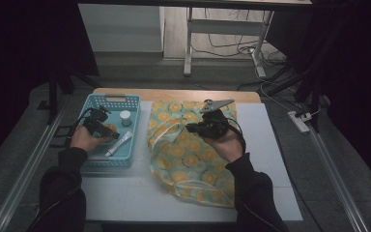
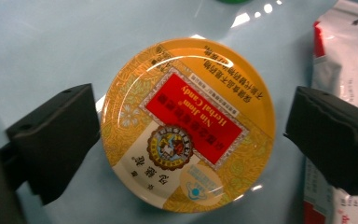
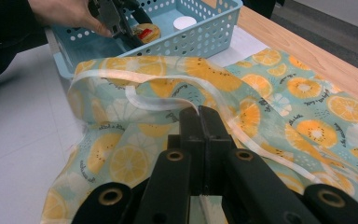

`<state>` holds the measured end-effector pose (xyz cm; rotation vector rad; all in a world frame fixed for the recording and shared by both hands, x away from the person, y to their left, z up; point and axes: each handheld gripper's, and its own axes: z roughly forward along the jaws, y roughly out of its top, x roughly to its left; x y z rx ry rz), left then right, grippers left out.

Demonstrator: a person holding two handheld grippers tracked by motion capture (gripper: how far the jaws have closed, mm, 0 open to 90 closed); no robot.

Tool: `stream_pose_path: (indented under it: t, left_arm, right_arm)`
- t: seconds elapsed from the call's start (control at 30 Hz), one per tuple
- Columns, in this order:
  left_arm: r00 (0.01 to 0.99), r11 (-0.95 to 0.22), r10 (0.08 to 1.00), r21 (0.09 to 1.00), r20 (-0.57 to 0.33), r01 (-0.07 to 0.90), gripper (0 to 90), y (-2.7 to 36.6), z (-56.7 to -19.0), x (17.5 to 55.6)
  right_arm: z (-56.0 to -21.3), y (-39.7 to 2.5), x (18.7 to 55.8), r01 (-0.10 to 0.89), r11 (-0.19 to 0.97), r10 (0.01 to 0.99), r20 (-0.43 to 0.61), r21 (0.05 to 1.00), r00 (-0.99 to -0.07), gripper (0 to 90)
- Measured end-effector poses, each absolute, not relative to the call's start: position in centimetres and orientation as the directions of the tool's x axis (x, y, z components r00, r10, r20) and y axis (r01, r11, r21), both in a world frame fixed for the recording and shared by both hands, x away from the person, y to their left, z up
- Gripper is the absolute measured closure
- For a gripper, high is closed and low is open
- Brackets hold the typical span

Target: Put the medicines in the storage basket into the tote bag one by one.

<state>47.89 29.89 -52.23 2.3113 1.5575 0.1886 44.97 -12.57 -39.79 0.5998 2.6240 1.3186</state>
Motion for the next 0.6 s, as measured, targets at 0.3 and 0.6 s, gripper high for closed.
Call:
stream_pose_path:
  t: [0.3,0.6]
  left_arm:
    - [0.38,-0.329,0.92,0.334,-0.097,0.883,20.1,29.88,-52.2,47.74]
    - [0.355,-0.29,0.928,0.379,-0.113,0.879,20.3,30.11,-51.37,47.36]
  right_arm:
    - [-39.83,-12.6,44.99,0.286,0.537,0.413,0.048,0.794,-0.91,89.5]
    - [-39.71,-12.75,44.99,0.279,0.535,0.412,0.042,0.797,-0.91,89.5]
